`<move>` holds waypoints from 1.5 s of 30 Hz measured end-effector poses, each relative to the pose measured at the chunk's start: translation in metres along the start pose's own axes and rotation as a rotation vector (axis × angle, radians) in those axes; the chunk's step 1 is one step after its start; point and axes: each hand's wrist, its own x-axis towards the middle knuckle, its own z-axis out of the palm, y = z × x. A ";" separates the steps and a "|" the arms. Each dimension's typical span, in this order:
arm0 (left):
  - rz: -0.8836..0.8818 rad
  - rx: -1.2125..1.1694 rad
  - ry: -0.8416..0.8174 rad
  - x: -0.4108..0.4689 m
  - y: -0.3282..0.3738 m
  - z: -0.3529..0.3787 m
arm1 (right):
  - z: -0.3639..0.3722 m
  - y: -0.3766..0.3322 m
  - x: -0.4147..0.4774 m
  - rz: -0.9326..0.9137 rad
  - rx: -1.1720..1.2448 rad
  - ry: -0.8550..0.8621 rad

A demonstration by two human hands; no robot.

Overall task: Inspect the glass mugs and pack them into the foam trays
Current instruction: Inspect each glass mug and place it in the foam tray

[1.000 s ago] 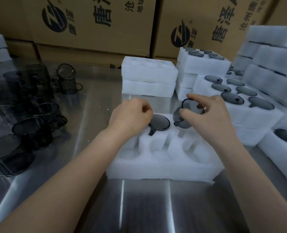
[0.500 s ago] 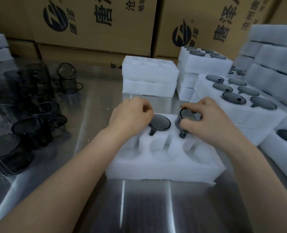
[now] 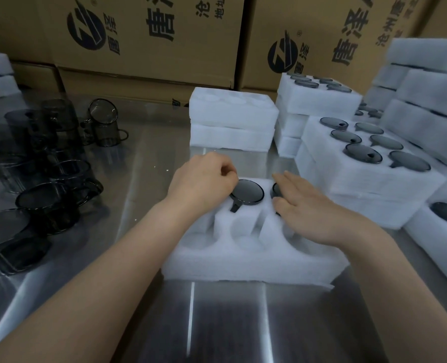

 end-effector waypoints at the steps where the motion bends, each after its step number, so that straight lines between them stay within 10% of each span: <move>1: -0.004 0.003 0.002 0.000 0.000 0.000 | 0.001 -0.001 0.000 0.021 -0.012 -0.016; 17: 0.008 -0.214 0.202 -0.003 0.004 -0.011 | 0.009 -0.004 -0.001 0.038 0.037 0.099; 30: -0.462 0.819 0.131 -0.019 -0.044 -0.079 | 0.011 0.001 0.002 0.009 0.076 0.123; 45: -0.406 0.494 0.238 -0.024 -0.076 -0.077 | 0.014 0.004 0.006 -0.001 0.088 0.145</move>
